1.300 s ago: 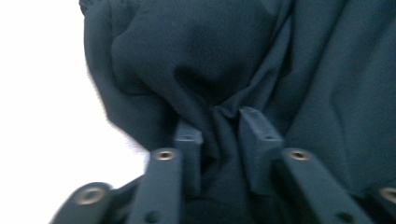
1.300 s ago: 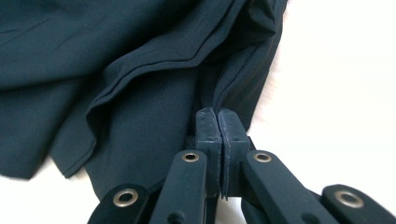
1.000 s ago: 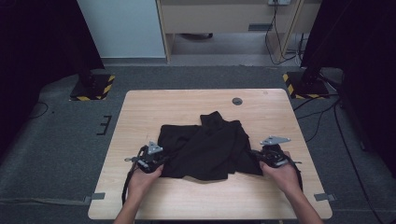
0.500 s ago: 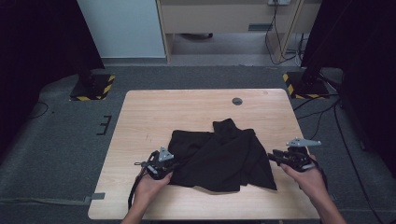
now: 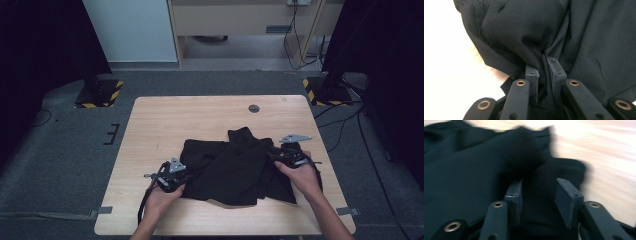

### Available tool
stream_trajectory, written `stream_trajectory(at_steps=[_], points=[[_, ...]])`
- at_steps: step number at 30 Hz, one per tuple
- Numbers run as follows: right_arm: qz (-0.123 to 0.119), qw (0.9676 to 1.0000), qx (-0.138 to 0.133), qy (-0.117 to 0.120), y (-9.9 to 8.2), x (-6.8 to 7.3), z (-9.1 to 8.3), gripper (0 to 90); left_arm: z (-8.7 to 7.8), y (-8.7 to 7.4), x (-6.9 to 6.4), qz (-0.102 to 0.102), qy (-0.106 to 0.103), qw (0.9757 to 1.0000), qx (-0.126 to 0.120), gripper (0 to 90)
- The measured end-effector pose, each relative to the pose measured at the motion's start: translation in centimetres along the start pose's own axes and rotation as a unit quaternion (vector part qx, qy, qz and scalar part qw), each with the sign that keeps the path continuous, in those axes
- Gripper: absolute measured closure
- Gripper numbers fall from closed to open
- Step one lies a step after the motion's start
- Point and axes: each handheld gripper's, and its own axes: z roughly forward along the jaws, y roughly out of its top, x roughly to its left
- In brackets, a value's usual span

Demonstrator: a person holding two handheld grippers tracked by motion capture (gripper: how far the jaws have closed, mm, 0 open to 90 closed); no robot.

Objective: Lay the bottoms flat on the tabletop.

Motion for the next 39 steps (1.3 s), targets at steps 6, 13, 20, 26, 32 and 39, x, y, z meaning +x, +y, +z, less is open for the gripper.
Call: stream_trajectory(at_steps=[6, 13, 20, 26, 32, 39], points=[[-0.028, 0.9967, 0.013, 0.075, -0.7, 3.9, 2.0, 61.9, -0.3, 0.2, -0.4, 0.004, 0.002, 1.0, -0.006, 80.1], [-0.048, 0.9945, 0.02, 0.091, -0.9, 6.1, 2.7, 64.3, -1.0, 0.1, -0.3, 0.006, 0.007, 0.9999, -0.014, 72.8], [-0.003, 0.9988, -0.026, 0.042, 1.0, 3.0, 0.5, 52.3, -2.0, 0.5, -0.3, 0.01, 0.022, 0.9993, -0.028, 62.8], [0.033, 0.9992, -0.02, -0.012, 4.5, 0.9, 3.4, 45.3, -2.5, 0.4, -0.5, 0.006, 0.03, 0.9985, -0.045, 58.9], [0.039, 0.9982, 0.034, -0.031, 5.8, 0.2, 8.3, 42.9, -3.7, -0.3, -0.9, 0.015, 0.037, 0.9976, -0.056, 50.1], [-0.001, 0.9987, 0.05, -0.009, 5.5, 1.7, 9.2, 88.1, -4.4, -0.5, -0.3, 0.005, 0.041, 0.9965, -0.072, 48.7]])
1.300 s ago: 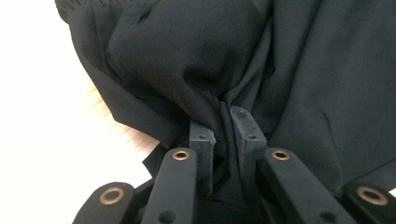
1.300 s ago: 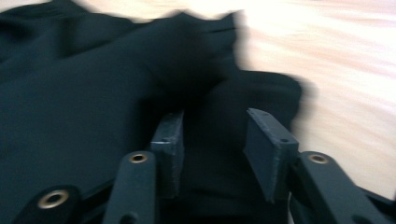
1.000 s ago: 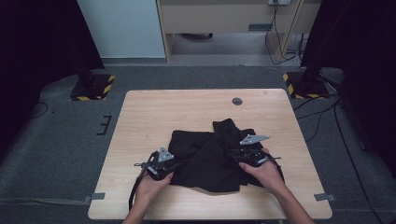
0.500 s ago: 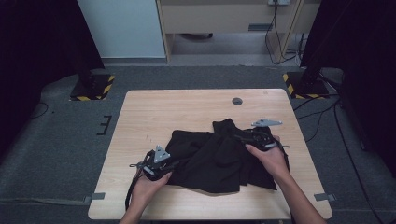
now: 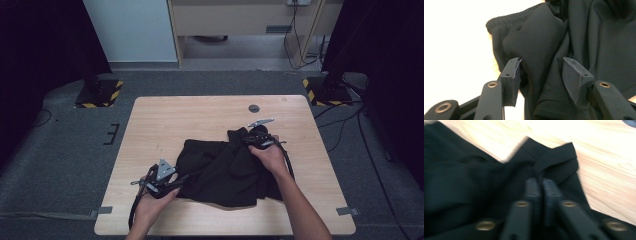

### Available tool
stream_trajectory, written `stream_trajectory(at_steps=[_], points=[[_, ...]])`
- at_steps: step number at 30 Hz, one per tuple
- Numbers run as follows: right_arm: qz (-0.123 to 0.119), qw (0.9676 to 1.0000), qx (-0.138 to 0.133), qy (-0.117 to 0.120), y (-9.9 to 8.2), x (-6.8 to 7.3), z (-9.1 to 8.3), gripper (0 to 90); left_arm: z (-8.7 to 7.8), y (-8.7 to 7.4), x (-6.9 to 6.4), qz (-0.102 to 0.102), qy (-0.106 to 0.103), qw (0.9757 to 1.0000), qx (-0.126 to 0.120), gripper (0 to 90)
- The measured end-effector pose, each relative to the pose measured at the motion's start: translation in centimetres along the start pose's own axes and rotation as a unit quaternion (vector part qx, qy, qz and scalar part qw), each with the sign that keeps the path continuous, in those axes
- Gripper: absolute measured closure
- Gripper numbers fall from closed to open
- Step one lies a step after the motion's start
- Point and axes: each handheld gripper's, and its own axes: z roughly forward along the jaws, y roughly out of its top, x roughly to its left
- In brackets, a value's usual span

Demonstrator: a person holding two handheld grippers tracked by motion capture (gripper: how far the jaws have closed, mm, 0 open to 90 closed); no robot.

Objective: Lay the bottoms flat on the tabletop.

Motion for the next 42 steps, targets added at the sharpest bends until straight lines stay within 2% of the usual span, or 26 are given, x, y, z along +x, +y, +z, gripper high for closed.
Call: stream_trajectory(at_steps=[1, 4, 5, 6, 7, 8, 9, 10, 16, 18, 19, 20, 24, 25, 26, 27, 28, 29, 30, 31, 33, 34, 35, 38, 41, 42], points=[[-0.002, 0.9995, -0.017, 0.026, 0.2, 0.7, -1.1, 88.5, -0.3, 0.0, 0.3, -0.002, 0.003, 1.0, -0.003, 48.8], [0.002, 0.9964, -0.051, 0.068, 0.4, 1.8, -3.7, 88.6, -0.8, 0.3, 1.0, -0.01, 0.011, 0.9998, -0.011, 49.4], [0.002, 0.9964, -0.051, 0.068, 0.4, 1.8, -3.7, 88.6, -0.8, 0.3, 1.0, -0.01, 0.011, 0.9998, -0.011, 50.3], [-0.018, 0.9941, -0.055, 0.092, 0.3, 2.7, -5.5, 88.5, -1.1, 0.7, 1.6, -0.02, 0.014, 0.9996, -0.018, 50.8], [-0.027, 0.993, -0.056, 0.1, 0.1, 3.2, -6.3, 88.5, -1.1, 0.9, 2.0, -0.023, 0.018, 0.9994, -0.019, 51.3], [-0.028, 0.9916, -0.056, 0.113, -0.2, 3.6, -7.0, 88.6, -1.1, 1.2, 2.4, -0.025, 0.022, 0.9992, -0.021, 51.7], [-0.028, 0.9916, -0.056, 0.113, -0.2, 3.6, -7.0, 88.6, -1.1, 1.2, 2.4, -0.025, 0.022, 0.9992, -0.021, 52.1], [-0.046, 0.9894, -0.042, 0.132, -1.2, 4.7, -7.9, 88.6, -1.0, 1.9, 3.1, -0.023, 0.029, 0.9991, -0.018, 52.4], [-0.082, 0.9807, 0.001, 0.177, -5.0, 7.6, -8.0, 88.7, 0.7, 3.8, 5.2, -0.018, 0.046, 0.9988, 0.003, 54.3], [-0.093, 0.9796, 0.016, 0.177, -6.3, 8.1, -7.5, 88.6, 2.5, 4.5, 6.2, -0.024, 0.036, 0.9987, 0.026, 54.7], [-0.093, 0.9799, 0.026, 0.174, -6.8, 8.1, -7.1, 88.6, 2.5, 4.5, 6.2, -0.024, 0.036, 0.9987, 0.026, 54.7], [-0.096, 0.9806, 0.03, 0.169, -7.3, 8.0, -6.6, 88.4, 3.8, 4.7, 6.5, -0.033, 0.03, 0.9982, 0.04, 54.7], [-0.103, 0.9817, 0.023, 0.158, -7.9, 7.9, -6.3, 82.3, 5.5, 4.6, 6.8, -0.045, 0.029, 0.9972, 0.052, 52.8], [-0.104, 0.9826, 0.005, 0.153, -7.8, 7.8, -6.6, 71.4, 6.3, 4.5, 6.8, -0.056, 0.02, 0.9968, 0.053, 52.4], [-0.105, 0.9832, -0.002, 0.15, -7.8, 7.8, -6.8, 65.6, 6.3, 4.5, 6.8, -0.056, 0.02, 0.9968, 0.053, 51.8], [-0.105, 0.9832, -0.002, 0.15, -7.8, 7.8, -6.8, 65.6, 6.6, 4.5, 6.7, -0.059, 0.017, 0.9968, 0.052, 51.4], [-0.111, 0.9831, -0.009, 0.145, -7.6, 7.8, -7.0, 59.3, 7.0, 4.5, 6.5, -0.052, 0.016, 0.997, 0.055, 51.4], [-0.112, 0.9844, -0.025, 0.134, -7.3, 7.7, -7.9, 46.1, 7.3, 4.6, 6.2, -0.047, 0.019, 0.997, 0.058, 50.1], [-0.112, 0.9844, -0.025, 0.134, -7.3, 7.7, -7.9, 46.1, 7.5, 4.6, 6.1, -0.045, 0.021, 0.9969, 0.06, 50.1], [-0.111, 0.9845, -0.04, 0.13, -6.9, 7.4, -9.0, 36.5, 8.1, 4.5, 5.8, -0.04, 0.024, 0.9967, 0.066, 50.3], [-0.111, 0.9846, -0.045, 0.127, -6.8, 7.2, -9.5, 33.1, 8.3, 4.5, 5.8, -0.04, 0.027, 0.9963, 0.071, 56.5], [-0.112, 0.9851, -0.064, 0.114, -6.2, 6.4, -11.0, 24.6, 8.7, 4.6, 5.7, -0.035, 0.035, 0.9959, 0.076, 58.8], [-0.112, 0.9857, -0.069, 0.106, -5.9, 6.1, -11.4, 21.8, 8.9, 4.6, 5.7, -0.035, 0.035, 0.996, 0.075, 59.7], [-0.098, 0.9886, -0.074, 0.087, -4.9, 4.0, -12.7, 18.9, 9.0, 4.5, 5.8, -0.044, 0.031, 0.9957, 0.076, 60.6], [-0.078, 0.9913, -0.086, 0.062, -3.9, 1.6, -13.5, 28.5, 8.9, 4.6, 5.8, -0.044, 0.034, 0.9957, 0.074, 62.4], [-0.078, 0.9913, -0.086, 0.062, -3.9, 1.6, -13.5, 28.5, 8.8, 4.6, 5.8, -0.042, 0.033, 0.9958, 0.074, 62.4]])
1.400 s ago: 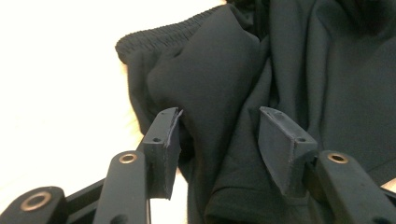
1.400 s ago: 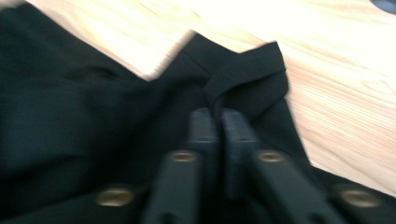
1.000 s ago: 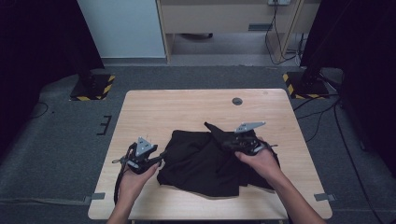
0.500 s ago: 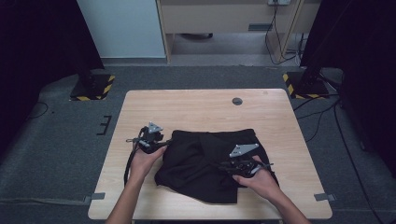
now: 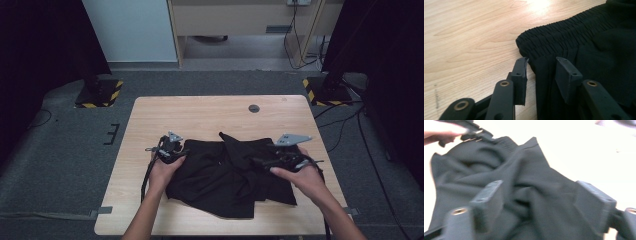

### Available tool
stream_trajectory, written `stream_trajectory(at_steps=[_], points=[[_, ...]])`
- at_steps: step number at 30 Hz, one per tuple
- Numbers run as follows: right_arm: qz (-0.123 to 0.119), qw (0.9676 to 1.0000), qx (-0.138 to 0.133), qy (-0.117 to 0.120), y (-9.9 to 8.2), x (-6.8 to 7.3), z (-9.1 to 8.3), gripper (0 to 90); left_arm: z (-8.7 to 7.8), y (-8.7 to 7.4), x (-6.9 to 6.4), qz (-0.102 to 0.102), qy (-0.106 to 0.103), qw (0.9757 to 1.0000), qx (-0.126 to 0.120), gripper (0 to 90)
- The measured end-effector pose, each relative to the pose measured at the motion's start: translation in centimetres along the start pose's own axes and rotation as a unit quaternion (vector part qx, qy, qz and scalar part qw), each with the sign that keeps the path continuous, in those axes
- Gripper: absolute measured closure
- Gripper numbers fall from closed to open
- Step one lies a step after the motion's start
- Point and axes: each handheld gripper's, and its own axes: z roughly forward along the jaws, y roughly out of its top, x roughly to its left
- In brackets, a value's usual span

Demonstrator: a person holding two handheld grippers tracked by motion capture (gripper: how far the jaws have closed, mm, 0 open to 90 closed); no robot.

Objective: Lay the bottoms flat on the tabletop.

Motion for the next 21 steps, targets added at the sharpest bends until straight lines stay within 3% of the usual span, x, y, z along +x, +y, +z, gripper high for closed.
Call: stream_trajectory(at_steps=[1, 3, 4, 5, 6, 7, 8, 12, 13, 18, 21], points=[[0.012, 0.9995, -0.001, -0.028, 0.1, -2.1, -0.2, 40.8, -0.1, -0.1, 0.1, 0.002, 0.0, 1.0, 0.003, 62.7], [0.025, 0.9981, 0.012, -0.056, -0.4, -3.9, 0.0, 51.7, -0.1, -0.1, 0.1, 0.002, -0.002, 1.0, 0.005, 63.0], [0.025, 0.9981, 0.012, -0.056, -0.4, -3.9, 0.0, 51.7, -0.1, -0.2, 0.2, 0.001, -0.002, 1.0, 0.007, 63.0], [0.038, 0.9969, 0.023, -0.065, -0.9, -4.9, 0.3, 56.6, -0.1, -0.3, 0.2, 0.003, -0.004, 0.9999, 0.012, 63.0], [0.059, 0.9935, 0.047, -0.086, -2.4, -6.8, 1.2, 59.1, 0.0, -0.4, 0.2, 0.003, -0.003, 0.9999, 0.014, 62.7], [0.059, 0.9935, 0.047, -0.086, -2.4, -6.8, 1.2, 59.1, 0.0, -0.4, 0.2, 0.003, -0.003, 0.9999, 0.014, 62.4], [0.081, 0.9906, 0.063, -0.09, -3.7, -7.8, 2.1, 57.6, 0.1, -0.5, 0.3, 0.003, -0.005, 0.9999, 0.014, 61.9], [0.091, 0.9895, 0.076, -0.082, -5.0, -8.3, 3.5, 53.7, 0.2, -0.6, 0.4, 0.003, -0.003, 0.9999, 0.016, 61.6], [0.096, 0.9882, 0.088, -0.081, -5.6, -8.3, 4.5, 53.2, 0.1, -0.6, 0.5, 0.003, -0.002, 0.9999, 0.015, 62.1], [0.105, 0.9852, 0.104, -0.087, -6.1, -8.8, 5.8, 60.5, -0.2, -0.4, 0.5, 0.011, -0.005, 0.9998, 0.015, 64.2], [0.108, 0.9857, 0.103, -0.079, -6.0, -8.8, 6.0, 62.3, -0.1, -0.4, 0.7, 0.016, -0.011, 0.9996, 0.019, 63.1]])
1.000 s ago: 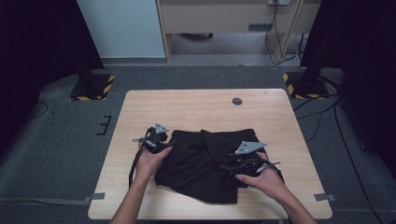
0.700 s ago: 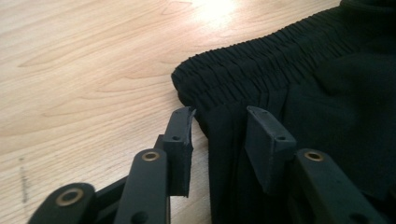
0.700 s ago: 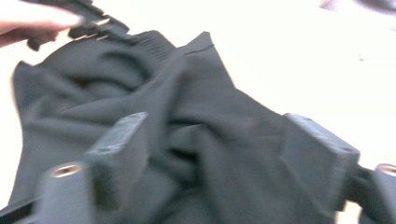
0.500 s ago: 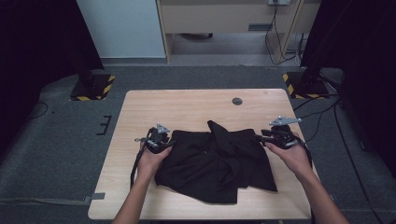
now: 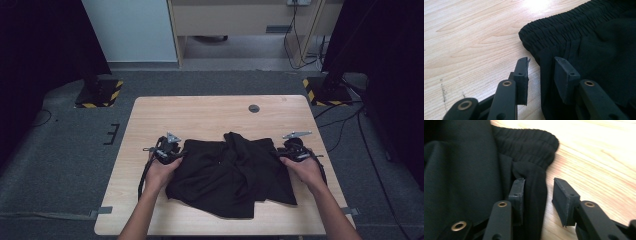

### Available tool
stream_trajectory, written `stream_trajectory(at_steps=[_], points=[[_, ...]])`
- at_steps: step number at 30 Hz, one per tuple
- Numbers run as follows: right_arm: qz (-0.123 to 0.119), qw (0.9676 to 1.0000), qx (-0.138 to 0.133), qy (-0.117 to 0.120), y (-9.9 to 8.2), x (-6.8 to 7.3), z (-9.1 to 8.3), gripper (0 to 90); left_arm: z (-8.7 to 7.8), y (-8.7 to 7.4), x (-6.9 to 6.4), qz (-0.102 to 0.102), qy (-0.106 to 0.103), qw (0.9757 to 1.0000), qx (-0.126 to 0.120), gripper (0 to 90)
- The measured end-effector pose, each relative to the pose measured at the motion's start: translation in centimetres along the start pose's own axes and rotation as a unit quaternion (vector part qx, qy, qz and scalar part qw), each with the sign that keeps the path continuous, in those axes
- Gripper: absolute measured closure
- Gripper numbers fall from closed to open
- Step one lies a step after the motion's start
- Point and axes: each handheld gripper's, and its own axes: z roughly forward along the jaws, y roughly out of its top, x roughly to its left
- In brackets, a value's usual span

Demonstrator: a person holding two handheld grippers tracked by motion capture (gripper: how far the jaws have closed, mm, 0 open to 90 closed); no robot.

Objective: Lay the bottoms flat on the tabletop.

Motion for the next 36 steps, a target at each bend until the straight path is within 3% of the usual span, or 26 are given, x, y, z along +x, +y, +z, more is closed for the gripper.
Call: stream_trajectory(at_steps=[3, 4, 5, 7, 10, 13, 16, 18, 20, 22, 23, 24, 25, 31, 36], points=[[-0.016, 0.9998, 0.003, 0.007, 0.2, 0.6, 0.2, 70.1, 0.3, 0.1, 0.4, 0.0, -0.004, 1.0, 0.009, 61.9], [-0.019, 0.9997, 0.009, 0.014, 0.3, 0.9, 0.3, 79.9, 0.6, 0.1, 0.8, -0.01, -0.012, 0.9998, 0.011, 60.5], [-0.021, 0.9996, 0.01, 0.013, 0.3, 0.9, 0.3, 82.4, 0.7, 0.1, 0.9, -0.015, -0.017, 0.9996, 0.014, 59.4], [-0.024, 0.9994, 0.014, 0.018, 0.3, 0.9, 0.3, 87.9, 0.9, 0.1, 1.1, -0.01, -0.006, 0.9998, 0.015, 58.5], [-0.026, 0.9994, 0.014, 0.019, 0.2, 0.9, 0.3, 88.7, 1.0, 0.0, 1.3, -0.015, -0.002, 0.9997, 0.017, 60.0], [-0.018, 0.9996, 0.01, 0.017, 0.2, 1.1, 0.3, 89.0, 1.6, 0.0, 1.1, -0.003, -0.001, 0.9995, 0.03, 64.1], [-0.019, 0.9997, 0.008, 0.016, 0.1, 1.1, 0.4, 89.1, 1.7, 0.1, 1.0, -0.007, -0.012, 0.9995, 0.027, 73.2], [-0.023, 0.9996, 0.006, 0.013, 0.1, 1.2, 0.3, 89.2, 1.7, 0.2, 1.0, -0.005, -0.016, 0.9993, 0.032, 83.9], [-0.023, 0.9996, -0.008, 0.01, 0.2, 1.2, 0.1, 89.3, 1.7, 0.2, 1.1, -0.009, -0.021, 0.9992, 0.032, 88.9], [-0.024, 0.9995, -0.016, 0.01, 0.3, 1.2, 0.0, 89.3, 1.4, 0.2, 1.3, -0.012, -0.026, 0.9994, 0.02, 89.4], [-0.023, 0.9992, -0.031, 0.008, 0.5, 1.1, -0.4, 89.4, 0.9, 0.5, 1.3, -0.014, -0.027, 0.9995, -0.001, 89.5], [-0.023, 0.9992, -0.031, 0.008, 0.5, 1.1, -0.4, 89.4, 0.9, 0.5, 1.3, -0.014, -0.027, 0.9995, -0.001, 89.6], [-0.023, 0.9989, -0.041, 0.008, 0.9, 1.1, -0.8, 89.4, 0.1, 1.0, 1.2, -0.009, -0.028, 0.9994, -0.02, 89.6], [-0.029, 0.9979, -0.058, 0.007, 1.9, 1.3, -1.8, 89.4, -1.5, 2.4, 0.7, 0.007, -0.026, 0.9989, -0.039, 89.8], [-0.038, 0.9956, -0.086, 0.007, 3.2, 1.6, -3.5, 89.4, -3.6, 3.9, 0.3, 0.02, -0.016, 0.9972, -0.07, 89.9]])
